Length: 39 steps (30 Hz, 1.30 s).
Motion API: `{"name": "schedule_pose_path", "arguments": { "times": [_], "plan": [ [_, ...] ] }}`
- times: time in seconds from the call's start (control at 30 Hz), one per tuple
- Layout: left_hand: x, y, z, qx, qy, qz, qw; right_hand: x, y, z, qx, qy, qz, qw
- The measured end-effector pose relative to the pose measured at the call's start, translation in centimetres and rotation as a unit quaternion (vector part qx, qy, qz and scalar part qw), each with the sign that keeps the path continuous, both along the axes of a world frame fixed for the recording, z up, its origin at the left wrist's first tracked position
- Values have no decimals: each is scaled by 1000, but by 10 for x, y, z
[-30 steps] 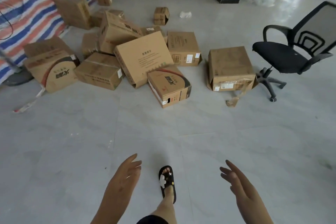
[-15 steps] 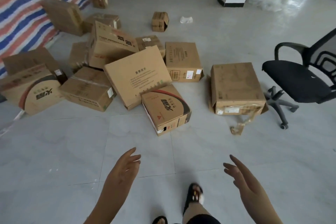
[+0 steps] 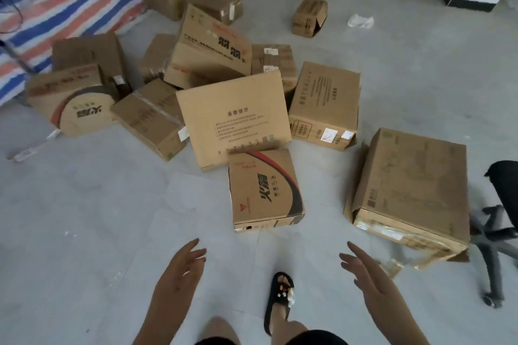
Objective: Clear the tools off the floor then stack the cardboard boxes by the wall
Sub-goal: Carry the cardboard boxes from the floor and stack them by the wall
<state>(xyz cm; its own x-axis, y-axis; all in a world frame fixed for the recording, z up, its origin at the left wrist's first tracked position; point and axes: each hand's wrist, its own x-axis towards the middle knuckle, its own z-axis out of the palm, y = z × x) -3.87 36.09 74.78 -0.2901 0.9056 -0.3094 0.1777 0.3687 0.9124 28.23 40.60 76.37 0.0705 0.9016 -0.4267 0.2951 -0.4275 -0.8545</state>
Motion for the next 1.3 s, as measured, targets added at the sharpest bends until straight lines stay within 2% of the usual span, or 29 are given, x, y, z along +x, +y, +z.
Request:
{"name": "schedule_pose_path", "arguments": {
  "times": [0.13, 0.23, 0.4, 0.47, 0.53, 0.6, 0.67, 0.7, 0.77, 0.87, 0.97, 1.13, 1.3],
  "plan": [
    [12, 48, -27, -47, 10, 35, 998, 18, 70, -35, -46, -11, 42, 998],
    [17, 86, -80, -92, 13, 35, 995, 21, 123, -95, -72, -31, 58, 995],
    [30, 165, -242, -140, 21, 80, 987, 17, 211, -267, -111, -56, 37, 992],
    [37, 198, -318, -144, 55, 91, 984, 16, 240, -351, -94, -81, 31, 992],
    [38, 227, -394, -164, 64, 146, 973, 17, 268, -429, -83, -129, 18, 988],
    [34, 245, -458, -205, 33, 218, 954, 20, 288, -496, -89, -165, 15, 982],
    [29, 257, -511, -243, -47, 271, 930, 24, 300, -552, -135, -148, 23, 979],
    [26, 259, -533, -252, -84, 277, 923, 25, 301, -572, -161, -133, 27, 977],
    [25, 260, -562, -245, -118, 241, 932, 26, 296, -597, -191, -75, 29, 978],
    [27, 260, -578, -228, -140, 210, 940, 20, 292, -606, -196, -10, 0, 980],
    [29, 263, -559, -218, -142, 231, 937, 11, 293, -584, -197, 14, -59, 978],
    [25, 263, -477, -188, -194, 283, 920, -15, 302, -494, -166, 15, -117, 979],
    [1, 247, -373, -207, -167, 299, 917, -42, 277, -382, -188, -33, -119, 974]
  ]
}}
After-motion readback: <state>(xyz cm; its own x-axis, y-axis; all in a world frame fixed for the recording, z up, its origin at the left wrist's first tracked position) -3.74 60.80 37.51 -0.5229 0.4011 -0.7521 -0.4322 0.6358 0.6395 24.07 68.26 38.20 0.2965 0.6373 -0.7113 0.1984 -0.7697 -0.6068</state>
